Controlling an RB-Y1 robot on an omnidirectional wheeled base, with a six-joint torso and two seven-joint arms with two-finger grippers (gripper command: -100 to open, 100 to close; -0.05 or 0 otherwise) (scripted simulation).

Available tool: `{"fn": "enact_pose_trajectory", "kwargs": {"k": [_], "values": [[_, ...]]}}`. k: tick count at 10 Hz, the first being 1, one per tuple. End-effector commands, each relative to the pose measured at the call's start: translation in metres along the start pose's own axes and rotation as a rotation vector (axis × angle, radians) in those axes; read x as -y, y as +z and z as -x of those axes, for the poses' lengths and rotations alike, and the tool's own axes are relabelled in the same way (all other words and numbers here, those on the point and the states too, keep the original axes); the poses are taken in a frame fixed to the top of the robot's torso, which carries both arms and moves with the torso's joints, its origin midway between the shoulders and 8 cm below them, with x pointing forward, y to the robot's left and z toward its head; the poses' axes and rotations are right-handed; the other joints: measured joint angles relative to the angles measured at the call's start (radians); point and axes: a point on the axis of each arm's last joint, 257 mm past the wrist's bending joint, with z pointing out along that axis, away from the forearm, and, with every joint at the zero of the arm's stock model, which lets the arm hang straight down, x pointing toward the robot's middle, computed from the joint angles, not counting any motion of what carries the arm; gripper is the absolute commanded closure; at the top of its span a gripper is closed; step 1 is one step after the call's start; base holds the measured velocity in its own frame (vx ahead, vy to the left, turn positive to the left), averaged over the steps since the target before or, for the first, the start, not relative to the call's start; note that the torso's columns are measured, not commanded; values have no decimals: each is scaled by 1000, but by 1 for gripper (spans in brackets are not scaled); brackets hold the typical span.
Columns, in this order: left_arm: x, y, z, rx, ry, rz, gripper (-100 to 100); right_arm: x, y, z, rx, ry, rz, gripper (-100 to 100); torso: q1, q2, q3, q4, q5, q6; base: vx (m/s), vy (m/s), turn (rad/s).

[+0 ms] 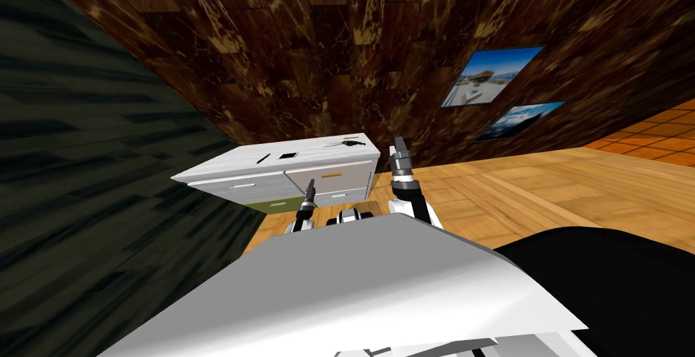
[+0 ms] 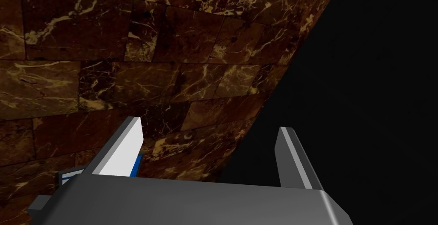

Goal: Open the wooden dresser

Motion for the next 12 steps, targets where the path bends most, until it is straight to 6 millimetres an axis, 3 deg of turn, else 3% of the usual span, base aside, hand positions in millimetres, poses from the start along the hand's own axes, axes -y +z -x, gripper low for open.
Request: {"fn": "enact_pose_trajectory", "kwargs": {"k": [1,5,8,9,12], "values": [[-19,-3,-16,-4,-30,36,-100,0,0,0,0,0,0,0,1,-1,0,0,0,0,81,-40,-32],[-27,-3,-45,7,-104,64,-100,0,0,0,0,0,0,0,1,0,0,0,0,0,57,-19,-20],[-22,1,-41,6,-93,58,-100,0,0,0,0,0,0,0,1,-2,-1,0,0,0,35,-1,-5],[-22,2,-41,5,-93,60,100,0,0,0,0,0,0,0,0,-1,-1,-1,0,0,0,0,0],[-18,0,-41,1,-93,57,100,0,0,0,0,0,0,0,0,6,4,2,0,0,-141,7,16]]}}
